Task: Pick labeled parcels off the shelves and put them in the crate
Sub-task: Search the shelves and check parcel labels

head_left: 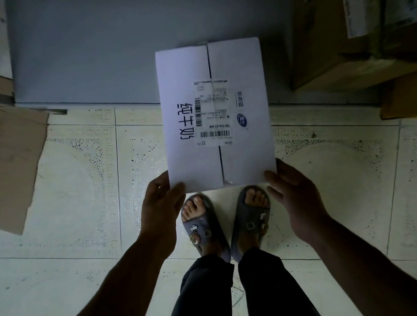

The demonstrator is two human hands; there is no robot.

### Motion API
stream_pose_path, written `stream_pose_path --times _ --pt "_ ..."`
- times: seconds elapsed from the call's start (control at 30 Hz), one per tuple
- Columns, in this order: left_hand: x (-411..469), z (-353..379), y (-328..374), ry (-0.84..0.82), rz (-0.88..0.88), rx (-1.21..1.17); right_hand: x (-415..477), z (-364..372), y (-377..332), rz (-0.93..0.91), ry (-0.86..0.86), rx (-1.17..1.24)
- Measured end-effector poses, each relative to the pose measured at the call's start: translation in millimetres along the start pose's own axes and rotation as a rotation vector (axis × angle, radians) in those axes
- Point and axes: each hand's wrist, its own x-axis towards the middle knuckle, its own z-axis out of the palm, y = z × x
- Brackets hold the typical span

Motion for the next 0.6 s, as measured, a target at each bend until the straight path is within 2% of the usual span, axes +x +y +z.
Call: stream_pose_path --times 0.23,0.6 --pt "-27.5 -21.8 -10.6 -0.064 0.143 -0.045 -33.1 3.5 1.7 -0.064 -0.051 0.165" --pt "-36.1 -14.6 -4.0 -0.105 0.216 -0.074 -36.1 -2.8 -9.0 -0.142 -0.105 0.17"
